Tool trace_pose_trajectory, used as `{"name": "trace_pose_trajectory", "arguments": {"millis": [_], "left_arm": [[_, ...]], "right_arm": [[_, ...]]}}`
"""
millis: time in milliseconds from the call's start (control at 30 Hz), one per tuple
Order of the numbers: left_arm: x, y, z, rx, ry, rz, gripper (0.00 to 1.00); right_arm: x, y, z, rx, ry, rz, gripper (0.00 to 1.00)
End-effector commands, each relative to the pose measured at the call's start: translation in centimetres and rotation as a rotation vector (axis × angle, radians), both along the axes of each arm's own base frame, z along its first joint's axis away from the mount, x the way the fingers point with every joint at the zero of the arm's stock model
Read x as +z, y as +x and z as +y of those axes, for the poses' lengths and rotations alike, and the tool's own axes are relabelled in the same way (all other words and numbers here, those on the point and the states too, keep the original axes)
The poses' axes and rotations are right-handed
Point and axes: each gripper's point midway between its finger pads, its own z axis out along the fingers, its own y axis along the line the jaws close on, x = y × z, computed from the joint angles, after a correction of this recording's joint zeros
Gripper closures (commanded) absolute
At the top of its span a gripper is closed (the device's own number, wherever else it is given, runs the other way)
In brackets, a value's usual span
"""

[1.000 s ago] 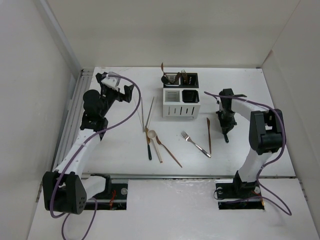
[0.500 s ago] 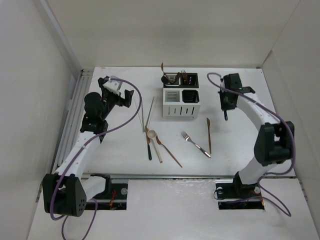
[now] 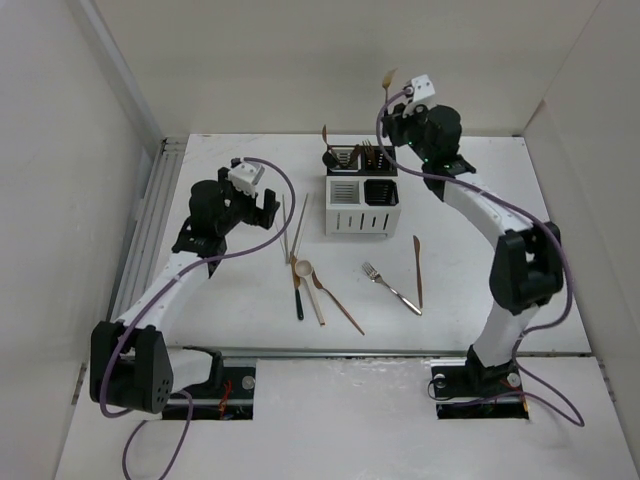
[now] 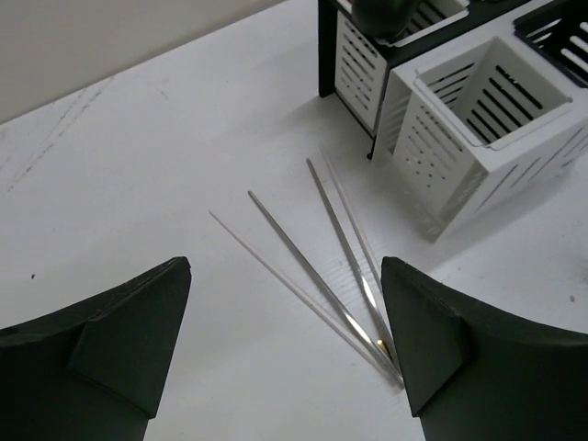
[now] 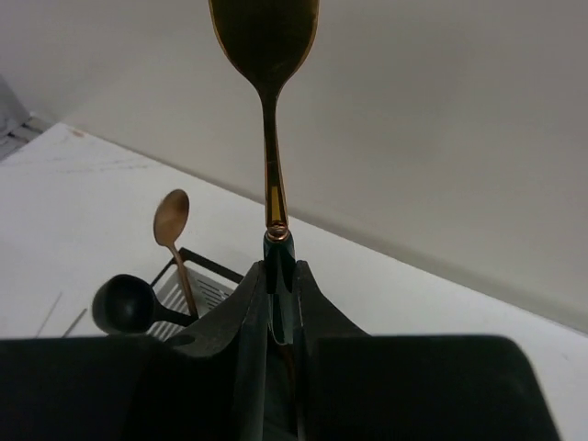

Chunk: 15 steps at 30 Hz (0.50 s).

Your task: Sort the eating utensils into containers

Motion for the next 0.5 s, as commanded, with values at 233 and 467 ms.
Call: {"name": "trace_pose_trajectory", "arguments": {"millis": [233,467], "left_arm": [[-2.4,3.0,1.5,0.171,-0.025,0.151,0.18],[-5.0,3.3,2.1,0.249,-0.053,0.232,0.18]], "right_arm": [[-4.2,3.9,3.9,0.131,-0.003,-0.041,1.00],[-9.3,2.1,4.3,0.132,-0.021,0.070,1.00]]}}
